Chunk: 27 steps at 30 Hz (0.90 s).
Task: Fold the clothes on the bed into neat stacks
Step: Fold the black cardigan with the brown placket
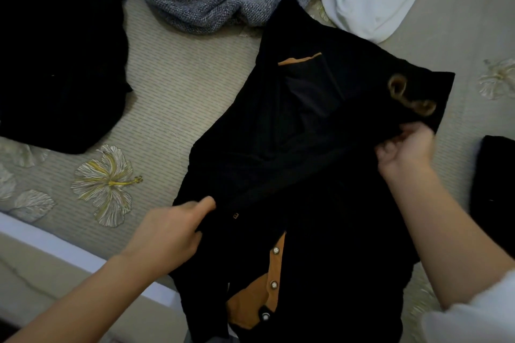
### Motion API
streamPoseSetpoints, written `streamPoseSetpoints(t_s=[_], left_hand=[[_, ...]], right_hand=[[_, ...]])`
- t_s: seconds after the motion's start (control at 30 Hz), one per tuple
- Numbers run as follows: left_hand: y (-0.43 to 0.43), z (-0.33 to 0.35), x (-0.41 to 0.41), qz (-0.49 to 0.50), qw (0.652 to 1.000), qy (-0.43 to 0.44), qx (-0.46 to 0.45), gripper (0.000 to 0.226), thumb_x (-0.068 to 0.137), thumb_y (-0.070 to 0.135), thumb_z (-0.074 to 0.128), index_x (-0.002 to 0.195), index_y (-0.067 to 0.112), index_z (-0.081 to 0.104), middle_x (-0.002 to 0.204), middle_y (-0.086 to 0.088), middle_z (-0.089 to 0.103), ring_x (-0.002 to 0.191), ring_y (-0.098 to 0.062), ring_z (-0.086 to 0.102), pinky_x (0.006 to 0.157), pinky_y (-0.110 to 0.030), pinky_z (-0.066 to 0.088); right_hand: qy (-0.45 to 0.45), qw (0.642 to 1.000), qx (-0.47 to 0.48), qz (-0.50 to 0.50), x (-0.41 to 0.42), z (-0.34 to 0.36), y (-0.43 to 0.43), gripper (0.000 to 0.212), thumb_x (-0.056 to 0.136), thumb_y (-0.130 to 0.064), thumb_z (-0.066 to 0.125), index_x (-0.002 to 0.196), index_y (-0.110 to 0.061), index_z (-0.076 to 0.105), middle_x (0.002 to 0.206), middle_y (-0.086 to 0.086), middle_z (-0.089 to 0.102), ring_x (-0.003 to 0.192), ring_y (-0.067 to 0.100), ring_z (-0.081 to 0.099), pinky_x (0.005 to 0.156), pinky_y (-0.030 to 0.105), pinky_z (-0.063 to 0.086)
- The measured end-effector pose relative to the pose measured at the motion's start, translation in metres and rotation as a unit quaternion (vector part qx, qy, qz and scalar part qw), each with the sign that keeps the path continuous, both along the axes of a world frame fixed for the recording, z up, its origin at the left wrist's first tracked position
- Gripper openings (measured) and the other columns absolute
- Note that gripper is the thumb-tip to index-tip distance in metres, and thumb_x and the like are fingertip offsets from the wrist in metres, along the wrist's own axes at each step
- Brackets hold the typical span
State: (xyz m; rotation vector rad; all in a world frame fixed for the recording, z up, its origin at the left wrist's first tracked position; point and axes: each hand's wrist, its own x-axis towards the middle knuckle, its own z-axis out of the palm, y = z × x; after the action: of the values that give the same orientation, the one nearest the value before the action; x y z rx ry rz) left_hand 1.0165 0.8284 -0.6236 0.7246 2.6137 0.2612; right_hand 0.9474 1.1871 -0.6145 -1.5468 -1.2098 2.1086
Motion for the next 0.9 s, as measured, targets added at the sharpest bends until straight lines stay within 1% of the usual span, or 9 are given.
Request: streamPoseSetpoints(t_s=[0.1,0.23,0.37,0.47,0.57,0.63,0.73,0.83,0.9], left_hand=[[0.004,-0.005,0.006,-0.013,0.997,-0.056,-0.047,0.046,0.079,0.061,0.033,0.113,0.037,0.051,0.092,0.010,0.065,0.085,-0.011,0.064,0.061,-0.027,0.040],[0.019,-0.011,-0.012,0.051,0.987,0.073,0.134,0.042,0.086,0.046,0.041,0.103,0.021,0.069,0.095,0.003,0.060,0.090,-0.020,0.060,0.071,-0.031,0.050],[0.031,-0.032,-0.031,0.078,0.995,0.062,0.010,0.056,0.093,0.052,0.040,0.147,0.037,0.030,0.158,-0.001,0.019,0.144,-0.028,0.011,0.107,-0.054,0.024],[0.022,-0.052,-0.030,0.115,0.992,0.003,-0.050,0.068,0.089,0.065,0.018,0.150,0.042,-0.002,0.160,0.006,-0.013,0.144,-0.018,-0.022,0.113,-0.059,0.005],[0.016,-0.057,-0.023,0.164,0.986,0.006,-0.030,0.071,0.090,0.067,0.014,0.151,0.036,-0.006,0.159,0.003,-0.020,0.139,-0.016,-0.031,0.113,-0.059,-0.003],[0.015,-0.055,-0.016,0.171,0.984,0.041,-0.021,0.069,0.094,0.064,0.015,0.152,0.032,-0.004,0.158,0.000,-0.021,0.142,-0.019,-0.028,0.112,-0.058,-0.003],[0.011,-0.054,-0.004,0.073,0.995,0.068,-0.019,0.064,0.095,0.055,0.017,0.153,0.028,0.009,0.161,-0.002,-0.004,0.148,-0.022,-0.006,0.112,-0.059,0.009],[0.002,-0.059,0.003,0.016,0.996,0.060,-0.058,0.064,0.096,0.056,0.008,0.153,0.026,0.013,0.161,-0.001,0.003,0.148,-0.018,0.001,0.113,-0.058,0.017],[-0.001,-0.062,0.005,0.047,0.995,0.046,-0.073,0.068,0.094,0.060,0.008,0.153,0.027,0.003,0.161,0.001,-0.005,0.147,-0.014,-0.010,0.115,-0.054,0.007]], right_hand=[[-0.011,0.997,-0.073,-0.002,0.020,-0.016,-0.004,0.019,0.086,-0.011,0.045,0.104,-0.013,0.051,0.095,0.007,0.059,0.084,0.020,0.061,0.084,0.032,0.052],[-0.081,0.996,0.014,0.030,0.004,-0.017,-0.002,0.040,0.075,-0.008,0.069,0.111,-0.014,0.051,0.105,0.006,0.066,0.092,0.022,0.067,0.072,0.035,0.059],[-0.113,0.988,0.087,0.063,-0.013,-0.005,0.005,0.033,0.073,-0.012,0.079,0.099,-0.014,0.059,0.099,0.006,0.067,0.089,0.021,0.067,0.081,0.041,0.058],[-0.098,0.986,0.135,0.026,-0.018,0.001,0.021,0.007,0.087,-0.023,0.067,0.090,-0.020,0.062,0.101,0.003,0.068,0.082,0.015,0.066,0.080,0.038,0.058],[-0.186,0.969,0.161,0.007,-0.014,-0.007,0.046,0.034,0.093,-0.034,0.052,0.120,-0.014,0.055,0.116,0.006,0.060,0.089,0.018,0.061,0.085,0.035,0.053],[-0.299,0.892,0.329,0.078,-0.005,-0.012,0.046,0.046,0.091,-0.036,0.050,0.127,-0.008,0.052,0.129,0.013,0.054,0.115,0.027,0.052,0.099,0.038,0.039],[-0.182,0.738,0.580,0.292,0.018,-0.021,0.007,0.046,0.090,-0.029,0.056,0.129,-0.006,0.048,0.136,0.017,0.045,0.127,0.031,0.038,0.102,0.040,0.029],[-0.164,0.566,0.595,0.547,0.044,-0.048,-0.017,0.064,0.093,-0.047,0.049,0.148,-0.021,0.028,0.157,0.007,0.019,0.145,0.027,0.013,0.114,0.048,0.015],[-0.258,0.548,0.526,0.597,0.050,-0.062,-0.011,0.076,0.091,-0.066,0.034,0.152,-0.034,0.003,0.161,-0.003,-0.007,0.147,0.024,-0.011,0.116,0.050,-0.001]])
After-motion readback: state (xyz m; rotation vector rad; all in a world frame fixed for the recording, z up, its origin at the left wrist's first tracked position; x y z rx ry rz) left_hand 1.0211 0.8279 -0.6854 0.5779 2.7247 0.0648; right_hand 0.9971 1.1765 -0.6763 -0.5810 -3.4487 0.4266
